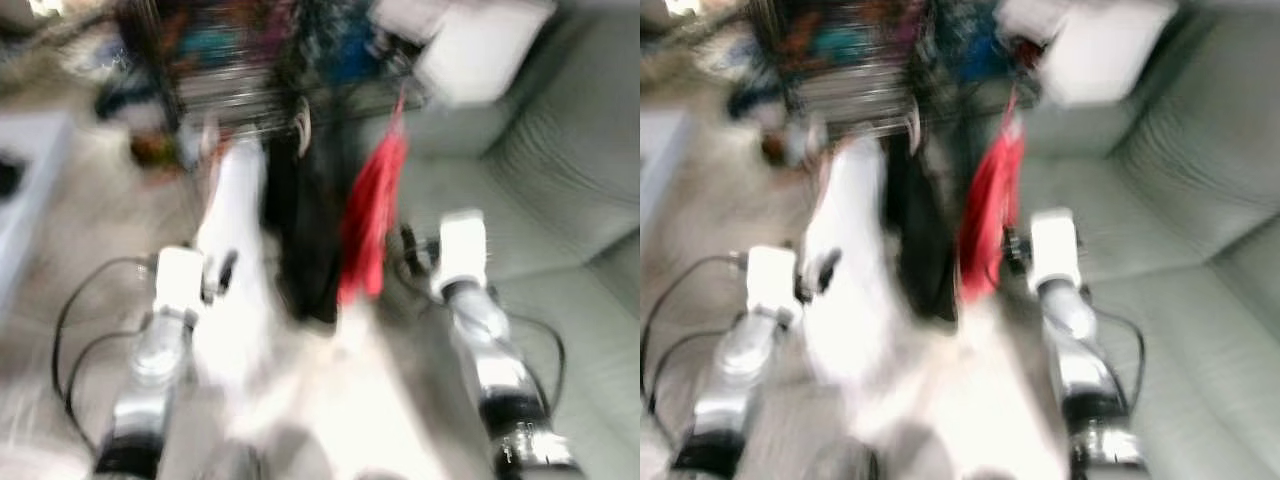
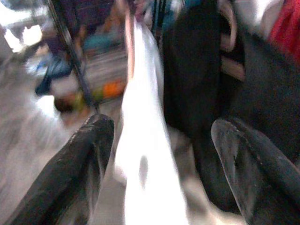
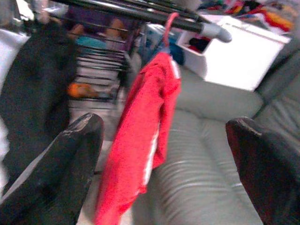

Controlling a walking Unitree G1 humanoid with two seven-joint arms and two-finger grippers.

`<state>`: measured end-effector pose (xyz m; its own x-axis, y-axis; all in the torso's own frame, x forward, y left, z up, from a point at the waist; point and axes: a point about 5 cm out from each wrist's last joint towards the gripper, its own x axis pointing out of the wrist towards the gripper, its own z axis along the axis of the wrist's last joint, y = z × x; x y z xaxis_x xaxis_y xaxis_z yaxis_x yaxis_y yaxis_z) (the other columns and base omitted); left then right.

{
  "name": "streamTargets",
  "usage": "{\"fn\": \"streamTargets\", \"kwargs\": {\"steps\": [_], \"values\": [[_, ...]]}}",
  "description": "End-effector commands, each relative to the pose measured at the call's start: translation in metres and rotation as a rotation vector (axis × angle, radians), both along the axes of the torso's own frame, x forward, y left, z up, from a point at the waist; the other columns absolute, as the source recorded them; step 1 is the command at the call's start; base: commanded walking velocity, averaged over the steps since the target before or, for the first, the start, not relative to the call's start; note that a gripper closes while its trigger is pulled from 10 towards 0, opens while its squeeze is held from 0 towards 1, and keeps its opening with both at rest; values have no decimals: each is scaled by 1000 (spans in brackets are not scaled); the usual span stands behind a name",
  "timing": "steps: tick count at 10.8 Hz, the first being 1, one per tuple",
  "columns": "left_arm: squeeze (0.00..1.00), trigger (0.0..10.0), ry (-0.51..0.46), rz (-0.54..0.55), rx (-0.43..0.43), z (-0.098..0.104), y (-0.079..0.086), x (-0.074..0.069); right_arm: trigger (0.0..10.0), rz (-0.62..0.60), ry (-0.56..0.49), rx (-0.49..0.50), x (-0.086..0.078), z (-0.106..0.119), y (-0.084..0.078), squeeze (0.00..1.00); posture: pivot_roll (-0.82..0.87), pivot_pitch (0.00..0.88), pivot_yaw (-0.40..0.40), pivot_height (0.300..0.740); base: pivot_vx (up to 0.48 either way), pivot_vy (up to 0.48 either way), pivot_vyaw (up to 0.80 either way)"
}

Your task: Hang hanger

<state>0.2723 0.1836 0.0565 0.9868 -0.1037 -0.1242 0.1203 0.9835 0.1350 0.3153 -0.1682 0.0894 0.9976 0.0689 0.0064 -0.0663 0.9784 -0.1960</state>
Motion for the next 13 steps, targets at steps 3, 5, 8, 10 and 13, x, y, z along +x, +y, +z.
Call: {"fn": "streamTargets", "kwargs": {"steps": [3, 5, 8, 10, 13], "values": [[0, 10000, -31, 18, 36, 5, 5, 0, 10000, -16, -16, -2, -10, 0, -8, 0, 2, 0, -16, 740, 0, 0, 0], [0, 10000, -9, 62, 13, -1, 9, -11, 10000, -52, 14, 4, -31, -14, -15, 0, -3, 0, -5, 740, 0, 0, 0], [0, 10000, 43, 50, 109, -18, 29, -35, 10000, -87, 40, 9, -56, -23, -23, 0, -7, 0, 13, 740, 0, 0, 0], [0, 10000, 58, 67, 121, -19, 39, -49, 10000, -141, 73, 15, -77, -33, -33, 0, -15, 0, 27, 740, 0, 0, 0], [0, 10000, 78, 70, 124, -26, 39, -58, 10000, -104, 104, 8, -93, -40, -25, 0, -33, 0, 30, 740, 0, 0, 0]]}}
